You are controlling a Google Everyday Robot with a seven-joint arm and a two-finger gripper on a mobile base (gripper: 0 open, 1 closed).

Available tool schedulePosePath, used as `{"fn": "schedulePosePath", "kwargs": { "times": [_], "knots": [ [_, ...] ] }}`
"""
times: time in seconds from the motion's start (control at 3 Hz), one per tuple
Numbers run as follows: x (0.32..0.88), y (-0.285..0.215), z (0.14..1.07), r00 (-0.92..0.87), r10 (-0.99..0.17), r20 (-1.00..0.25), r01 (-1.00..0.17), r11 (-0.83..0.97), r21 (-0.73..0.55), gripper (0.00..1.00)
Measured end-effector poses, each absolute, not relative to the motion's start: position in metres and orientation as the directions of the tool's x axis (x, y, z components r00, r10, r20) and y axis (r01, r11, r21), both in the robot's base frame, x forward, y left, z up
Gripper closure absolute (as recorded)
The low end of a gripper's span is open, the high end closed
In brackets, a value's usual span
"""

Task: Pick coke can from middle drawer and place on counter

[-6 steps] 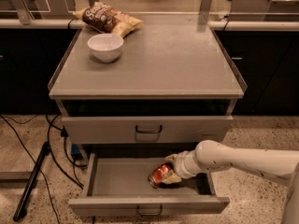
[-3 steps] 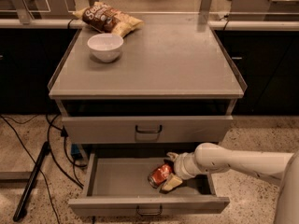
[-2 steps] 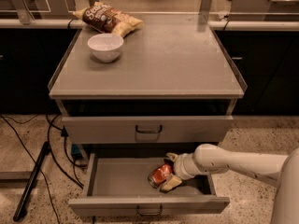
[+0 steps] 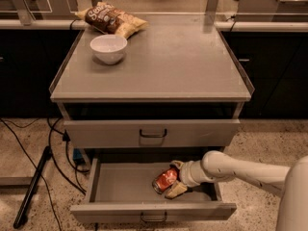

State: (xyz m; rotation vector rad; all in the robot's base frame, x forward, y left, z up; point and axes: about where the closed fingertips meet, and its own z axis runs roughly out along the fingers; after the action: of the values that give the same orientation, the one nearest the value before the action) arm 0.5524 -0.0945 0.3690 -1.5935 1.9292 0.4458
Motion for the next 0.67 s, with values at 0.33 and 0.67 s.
{"fn": "schedulePosePath", "kwargs": {
  "times": [0.33,0.67],
  "knots": [
    [0.549,-0.09,0.3574,-0.114,-0.759,-0.641,-0.974,0.211,-0.077,0.23],
    [0.5489,-0.09,0.3574,-0.114,-0.759,-0.641,-0.974,0.211,-0.077,0.46]
  ]
}}
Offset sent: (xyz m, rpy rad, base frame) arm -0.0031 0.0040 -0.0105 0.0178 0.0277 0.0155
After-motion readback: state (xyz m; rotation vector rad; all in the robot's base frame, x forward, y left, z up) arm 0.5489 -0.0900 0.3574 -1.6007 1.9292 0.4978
